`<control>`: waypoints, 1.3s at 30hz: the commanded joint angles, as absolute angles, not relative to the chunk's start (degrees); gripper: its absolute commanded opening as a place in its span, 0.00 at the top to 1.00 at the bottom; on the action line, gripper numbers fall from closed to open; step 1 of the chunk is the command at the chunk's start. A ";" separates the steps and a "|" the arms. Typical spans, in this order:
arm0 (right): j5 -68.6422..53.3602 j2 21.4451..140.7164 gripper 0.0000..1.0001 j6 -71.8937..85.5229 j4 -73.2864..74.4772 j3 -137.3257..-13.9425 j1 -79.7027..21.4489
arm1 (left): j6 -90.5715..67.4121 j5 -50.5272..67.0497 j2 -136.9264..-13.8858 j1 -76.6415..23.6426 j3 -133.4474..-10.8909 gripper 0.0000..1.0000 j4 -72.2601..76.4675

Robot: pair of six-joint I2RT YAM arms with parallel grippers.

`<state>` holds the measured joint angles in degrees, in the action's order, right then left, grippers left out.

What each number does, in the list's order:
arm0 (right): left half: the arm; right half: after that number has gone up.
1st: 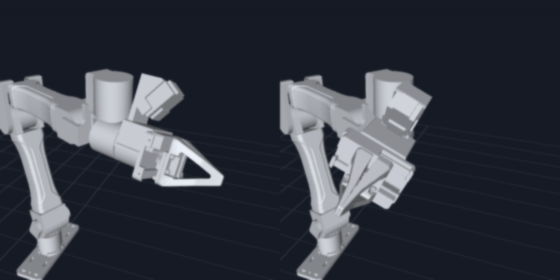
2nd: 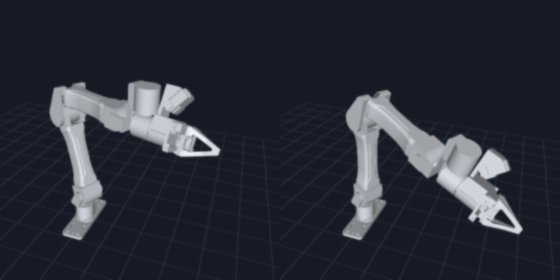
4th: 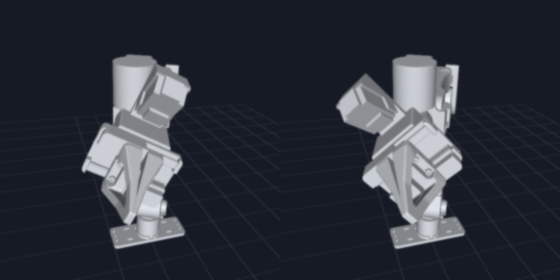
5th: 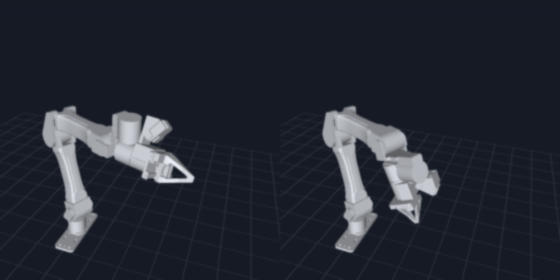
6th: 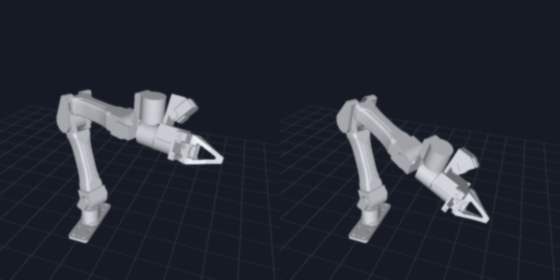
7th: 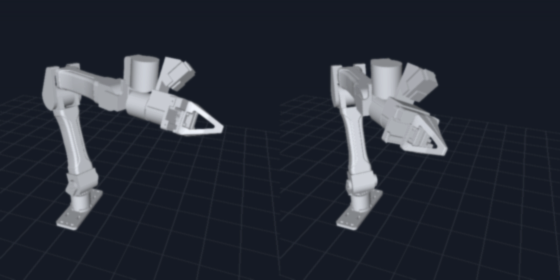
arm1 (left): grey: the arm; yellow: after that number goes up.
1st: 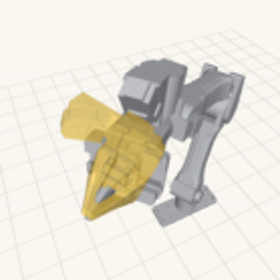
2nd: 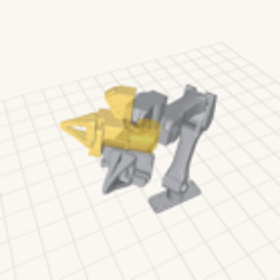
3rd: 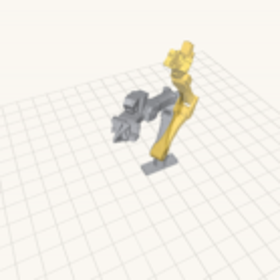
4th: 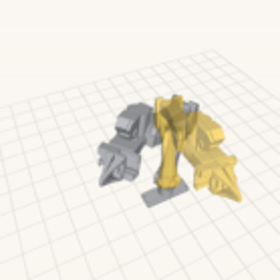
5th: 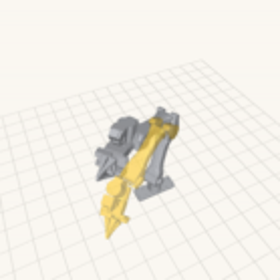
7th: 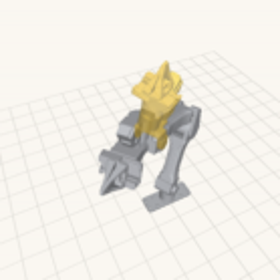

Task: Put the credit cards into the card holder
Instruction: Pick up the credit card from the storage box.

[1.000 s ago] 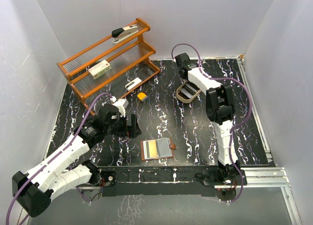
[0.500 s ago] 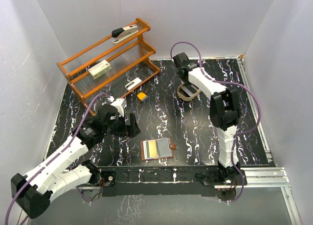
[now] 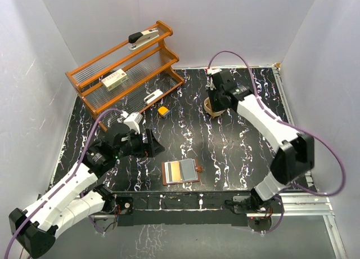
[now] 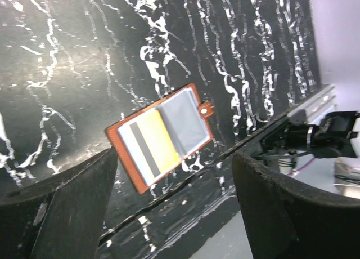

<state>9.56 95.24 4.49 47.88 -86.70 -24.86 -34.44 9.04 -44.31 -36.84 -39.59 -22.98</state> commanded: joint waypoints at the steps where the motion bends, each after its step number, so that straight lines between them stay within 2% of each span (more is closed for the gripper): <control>1: -10.46 84.06 1.00 17.16 36.91 -77.96 -26.78 | -42.95 15.55 -46.38 -36.78 -40.93 0.22 -17.50; 6: -25.94 73.94 1.00 28.11 23.18 -64.70 -27.86 | -52.55 19.32 -50.60 -36.74 -44.03 0.37 -14.67; 9: -33.70 68.97 1.00 34.57 15.75 -58.89 -28.31 | -58.32 20.56 -51.78 -36.74 -44.48 0.39 -10.81; 18: -43.27 57.58 1.00 52.68 -2.95 -48.07 -28.59 | -72.29 24.29 -51.96 -36.74 -41.95 0.59 9.34; 26: -45.77 55.18 1.00 58.47 -8.47 -44.73 -29.55 | -72.03 28.70 -54.47 -36.78 -43.54 0.62 17.40; 31: -46.11 53.99 1.00 60.05 -9.18 -43.11 -29.56 | -74.56 29.59 -54.92 -36.99 -40.69 0.76 23.21; 33: -46.14 53.48 1.00 60.77 -9.63 -42.21 -29.68 | -74.78 29.38 -54.41 -37.00 -39.93 0.88 24.41; 34: -45.96 53.29 1.00 60.77 -9.50 -41.85 -29.66 | -74.67 29.17 -54.13 -36.97 -39.63 0.99 24.42; 38: -45.02 52.72 1.00 59.29 -7.74 -40.69 -29.71 | -71.64 26.94 -52.49 -37.00 -39.52 1.00 19.29; 39: -44.81 52.70 0.97 58.75 -7.00 -40.58 -29.66 | -70.84 26.52 -52.14 -37.00 -39.40 1.00 18.14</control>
